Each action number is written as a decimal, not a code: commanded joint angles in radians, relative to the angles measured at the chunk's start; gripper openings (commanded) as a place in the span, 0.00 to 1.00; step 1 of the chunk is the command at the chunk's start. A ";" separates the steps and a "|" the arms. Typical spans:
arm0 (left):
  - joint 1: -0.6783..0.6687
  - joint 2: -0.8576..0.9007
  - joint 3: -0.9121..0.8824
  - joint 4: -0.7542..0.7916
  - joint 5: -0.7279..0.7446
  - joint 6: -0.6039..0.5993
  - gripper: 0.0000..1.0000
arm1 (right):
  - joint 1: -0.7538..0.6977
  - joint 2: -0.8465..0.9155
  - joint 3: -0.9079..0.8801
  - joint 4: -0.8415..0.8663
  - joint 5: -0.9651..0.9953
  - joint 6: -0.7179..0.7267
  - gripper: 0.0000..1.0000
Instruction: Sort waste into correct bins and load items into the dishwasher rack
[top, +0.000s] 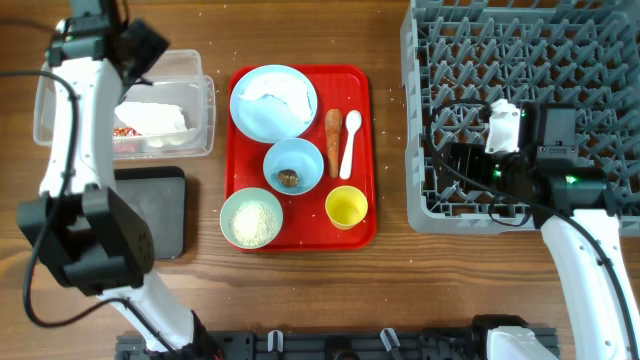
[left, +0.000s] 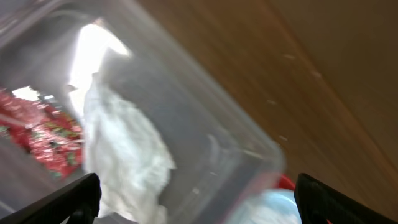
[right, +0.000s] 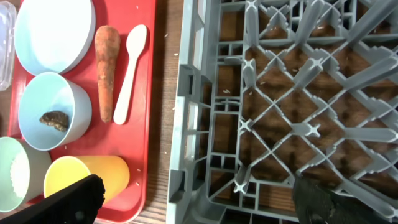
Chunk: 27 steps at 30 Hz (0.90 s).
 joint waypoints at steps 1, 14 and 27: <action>-0.160 -0.029 0.018 0.020 0.071 0.205 0.99 | 0.006 0.005 0.021 0.013 -0.010 0.011 1.00; -0.437 0.264 0.016 0.174 0.056 0.315 0.99 | 0.006 0.006 0.014 0.008 -0.010 0.010 1.00; -0.436 0.418 0.016 0.192 0.022 0.315 0.57 | 0.006 0.006 0.010 0.006 -0.010 0.010 1.00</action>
